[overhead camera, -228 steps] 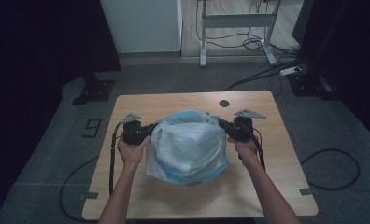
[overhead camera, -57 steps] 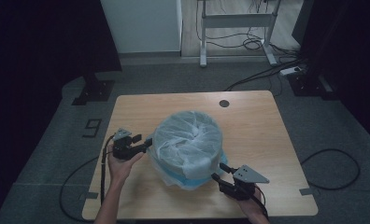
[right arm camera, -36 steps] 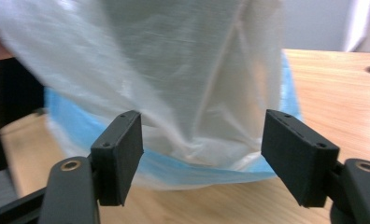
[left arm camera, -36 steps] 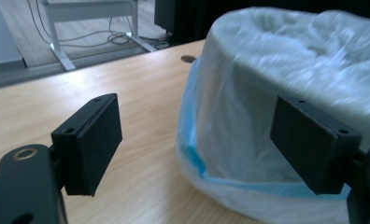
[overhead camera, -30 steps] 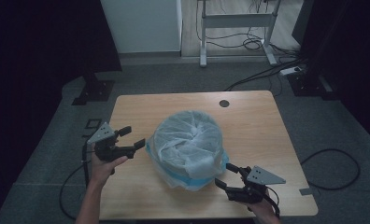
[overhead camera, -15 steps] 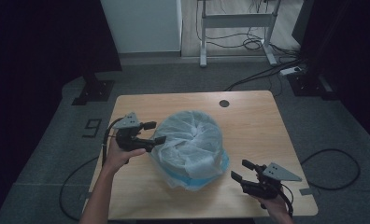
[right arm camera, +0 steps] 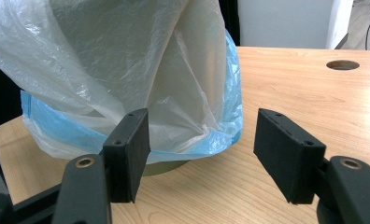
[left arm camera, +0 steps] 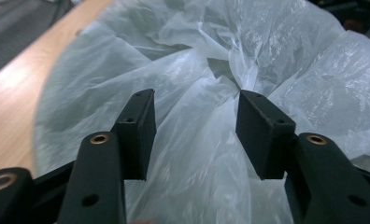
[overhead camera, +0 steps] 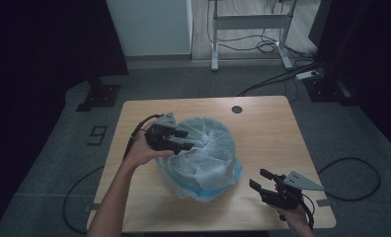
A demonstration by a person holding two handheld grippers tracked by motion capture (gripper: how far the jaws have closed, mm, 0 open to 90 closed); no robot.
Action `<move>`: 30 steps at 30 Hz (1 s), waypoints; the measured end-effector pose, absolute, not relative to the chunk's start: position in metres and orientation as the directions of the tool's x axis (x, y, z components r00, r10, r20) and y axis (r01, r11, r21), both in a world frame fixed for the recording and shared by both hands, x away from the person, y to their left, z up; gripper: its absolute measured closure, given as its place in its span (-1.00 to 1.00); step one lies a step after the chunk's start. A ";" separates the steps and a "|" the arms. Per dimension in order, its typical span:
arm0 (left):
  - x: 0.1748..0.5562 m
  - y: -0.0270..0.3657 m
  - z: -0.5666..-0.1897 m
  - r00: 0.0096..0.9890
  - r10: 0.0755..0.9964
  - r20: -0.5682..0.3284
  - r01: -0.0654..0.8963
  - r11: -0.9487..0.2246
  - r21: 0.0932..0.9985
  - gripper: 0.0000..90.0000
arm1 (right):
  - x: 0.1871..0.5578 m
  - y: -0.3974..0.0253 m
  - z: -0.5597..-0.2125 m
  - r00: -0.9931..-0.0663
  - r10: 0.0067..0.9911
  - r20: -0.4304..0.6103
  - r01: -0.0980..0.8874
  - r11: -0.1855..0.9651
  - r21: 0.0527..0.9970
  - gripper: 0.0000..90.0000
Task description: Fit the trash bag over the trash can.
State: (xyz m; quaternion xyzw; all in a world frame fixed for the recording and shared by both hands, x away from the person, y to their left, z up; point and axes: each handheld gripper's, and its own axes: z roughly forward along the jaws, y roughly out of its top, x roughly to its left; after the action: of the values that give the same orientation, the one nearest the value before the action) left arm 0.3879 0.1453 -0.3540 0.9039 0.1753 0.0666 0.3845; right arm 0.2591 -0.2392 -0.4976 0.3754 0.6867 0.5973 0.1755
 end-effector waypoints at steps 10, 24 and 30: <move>0.393 0.117 -0.368 0.950 0.311 -0.016 0.268 -0.789 0.553 0.11 | 0.260 -0.244 -0.499 -0.647 0.731 0.216 0.318 0.001 0.948 -0.18; 0.390 0.130 -0.348 0.944 0.327 -0.038 0.265 -0.685 0.679 -0.02 | 0.260 -0.244 -0.498 -0.636 0.744 0.205 0.313 0.006 0.950 -0.18; 0.391 0.112 -0.342 0.957 0.288 -0.039 0.235 -0.688 0.687 -0.02 | 0.260 -0.243 -0.499 -0.635 0.745 0.205 0.314 0.006 0.949 -0.18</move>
State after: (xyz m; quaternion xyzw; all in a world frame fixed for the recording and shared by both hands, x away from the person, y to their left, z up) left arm 0.3910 0.1123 -0.3416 0.9180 0.1424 0.0359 0.3685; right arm 0.2595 -0.2434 -0.4988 0.3864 0.6854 0.5895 0.1827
